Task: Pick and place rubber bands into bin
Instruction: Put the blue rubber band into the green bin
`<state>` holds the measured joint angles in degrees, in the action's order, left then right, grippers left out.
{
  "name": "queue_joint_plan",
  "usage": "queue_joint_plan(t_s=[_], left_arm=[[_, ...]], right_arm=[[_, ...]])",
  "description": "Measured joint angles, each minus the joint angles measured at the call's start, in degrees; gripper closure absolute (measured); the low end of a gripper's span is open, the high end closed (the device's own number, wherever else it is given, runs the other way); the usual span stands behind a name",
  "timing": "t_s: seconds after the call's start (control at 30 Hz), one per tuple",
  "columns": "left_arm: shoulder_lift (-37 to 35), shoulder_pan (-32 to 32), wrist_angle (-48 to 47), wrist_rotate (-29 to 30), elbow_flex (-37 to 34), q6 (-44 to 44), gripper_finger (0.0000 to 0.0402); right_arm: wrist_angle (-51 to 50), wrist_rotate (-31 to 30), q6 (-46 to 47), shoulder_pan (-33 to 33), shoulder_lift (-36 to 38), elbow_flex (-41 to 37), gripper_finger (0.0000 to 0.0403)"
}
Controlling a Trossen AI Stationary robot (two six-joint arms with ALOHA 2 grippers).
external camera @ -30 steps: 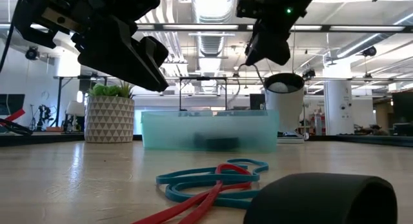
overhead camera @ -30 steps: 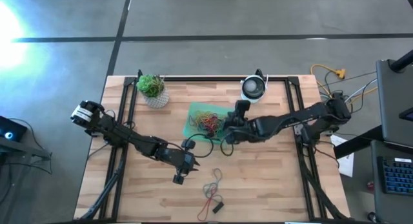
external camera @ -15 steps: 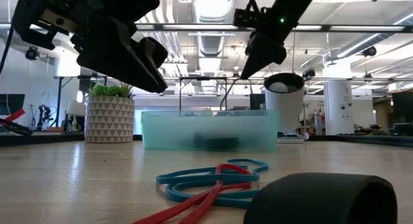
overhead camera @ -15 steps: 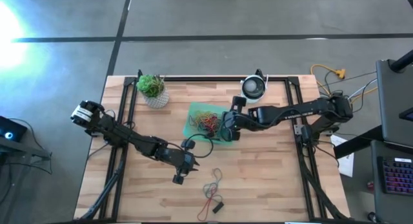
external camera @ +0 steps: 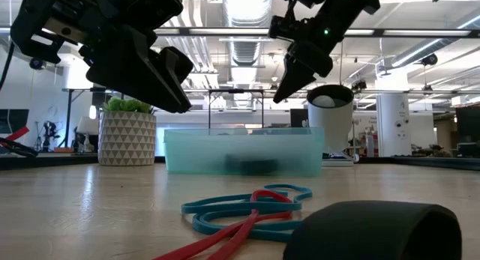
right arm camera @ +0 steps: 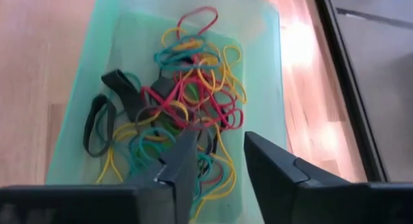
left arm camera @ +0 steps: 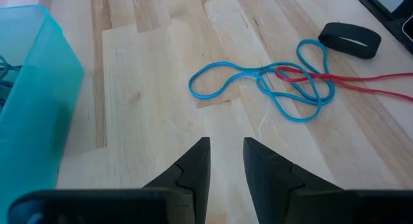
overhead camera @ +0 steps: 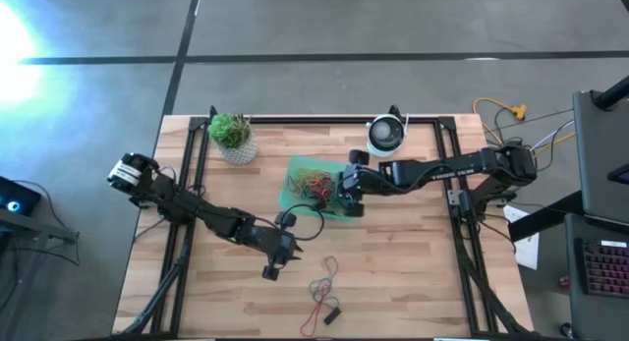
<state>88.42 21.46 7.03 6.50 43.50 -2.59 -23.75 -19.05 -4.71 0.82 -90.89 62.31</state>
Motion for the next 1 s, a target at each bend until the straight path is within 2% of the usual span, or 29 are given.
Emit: queue_joint_plan(t_s=[0.2, 0.4, 0.53, 0.63, 0.7, 0.8, 1.0], left_arm=[[0.0, 0.0, 0.0, 0.0, -0.2, 0.0, 0.0324], [0.0, 0.0, 0.0, 0.0, -1.2, 0.0, 0.0324], [-0.1, 0.0, 0.1, 0.0, -1.4, 0.0, 0.0324], [-0.1, 0.0, 1.0, 0.0, -1.4, 0.1, 0.0324], [-0.1, 0.0, 2.3, 0.0, -1.4, 0.8, 0.0324], [-0.1, 0.0, 3.7, 0.0, -1.4, 1.9, 0.0324], [-0.2, 0.0, 4.8, 0.0, -1.4, 1.9, 0.0324]], right_arm=[[0.0, -0.1, -2.1, -1.2, 0.4, 2.0, 0.0253], [-2.3, -0.4, -2.4, -6.1, 2.9, 3.1, 0.0250], [-7.9, -0.4, 3.1, -11.4, 4.8, 3.0, 0.0258], [-8.1, 1.3, 7.8, -16.3, 5.2, 1.6, 0.0262], [-5.3, 3.6, 10.2, -19.7, 5.1, -0.3, 0.0264], [4.1, 6.1, 12.1, -24.2, 4.0, -4.1, 0.0266], [24.2, 6.1, 10.9, -29.6, -0.8, -10.5, 0.0267]])
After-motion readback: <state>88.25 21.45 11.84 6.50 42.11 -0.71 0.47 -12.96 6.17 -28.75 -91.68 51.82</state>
